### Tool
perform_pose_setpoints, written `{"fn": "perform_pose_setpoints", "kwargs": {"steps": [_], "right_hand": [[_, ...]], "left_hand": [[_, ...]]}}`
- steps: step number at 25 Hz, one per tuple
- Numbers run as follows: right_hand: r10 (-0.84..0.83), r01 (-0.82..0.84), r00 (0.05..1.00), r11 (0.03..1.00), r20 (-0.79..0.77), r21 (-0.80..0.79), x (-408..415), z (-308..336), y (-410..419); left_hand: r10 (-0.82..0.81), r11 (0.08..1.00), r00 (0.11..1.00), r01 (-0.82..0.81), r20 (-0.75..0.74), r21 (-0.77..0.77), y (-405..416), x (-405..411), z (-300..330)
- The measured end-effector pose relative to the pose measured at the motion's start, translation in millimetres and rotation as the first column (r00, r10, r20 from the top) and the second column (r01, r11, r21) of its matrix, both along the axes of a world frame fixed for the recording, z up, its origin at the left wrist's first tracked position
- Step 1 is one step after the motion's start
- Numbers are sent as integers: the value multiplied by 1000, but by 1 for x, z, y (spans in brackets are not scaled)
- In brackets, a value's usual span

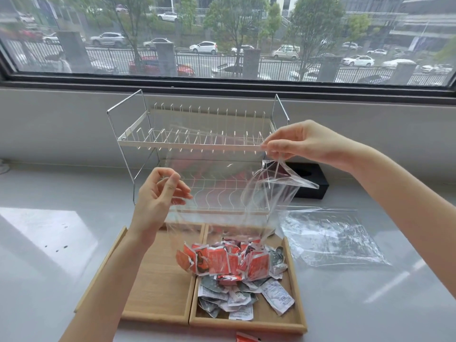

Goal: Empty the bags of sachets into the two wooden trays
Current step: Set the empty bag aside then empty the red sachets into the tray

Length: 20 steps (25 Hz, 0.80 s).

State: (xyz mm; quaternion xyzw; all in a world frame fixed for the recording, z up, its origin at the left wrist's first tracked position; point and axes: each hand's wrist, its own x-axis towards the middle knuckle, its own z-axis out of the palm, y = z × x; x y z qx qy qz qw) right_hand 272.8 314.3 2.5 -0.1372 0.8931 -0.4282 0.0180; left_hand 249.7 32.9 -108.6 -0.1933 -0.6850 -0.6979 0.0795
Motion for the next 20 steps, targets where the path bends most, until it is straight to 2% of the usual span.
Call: {"fn": "perform_pose_setpoints", "kwargs": {"steps": [3, 5, 9, 11, 13, 14, 16, 18, 19, 20], "right_hand": [[-15, 5, 962, 999, 271, 38, 2, -13, 8], [28, -38, 944, 999, 328, 25, 7, -17, 11], [-55, 62, 992, 996, 117, -64, 13, 1, 19], [-89, 89, 996, 996, -2, -17, 12, 12, 21], [-96, 96, 994, 995, -44, 7, 11, 12, 21], [-114, 112, 993, 993, -43, -42, 11, 7, 22], [-223, 210, 975, 927, -6, -311, 10, -11, 23], [-389, 348, 919, 727, 64, -592, 10, -44, 26], [-440, 398, 893, 666, 99, -631, 13, -67, 27], [-447, 425, 886, 672, 125, -607, 19, -93, 27]], "left_hand": [[17, 1000, 1000, -17, 14, 14, -3, 1, -2], [33, 999, 999, -33, 20, 20, -4, 0, -2], [35, 999, 999, -35, 21, 8, -2, 0, -1], [36, 999, 999, -36, 20, 0, -1, -1, 0], [43, 999, 999, -43, 29, 5, -1, -2, 1], [45, 999, 998, -45, 35, 13, -2, -2, 1], [49, 998, 997, -50, 53, 27, -4, -3, -1], [48, 997, 997, -50, 58, 50, -5, -4, -1], [45, 997, 997, -48, 58, 57, -5, -5, -2], [43, 997, 997, -46, 58, 54, -5, -7, -3]]}}
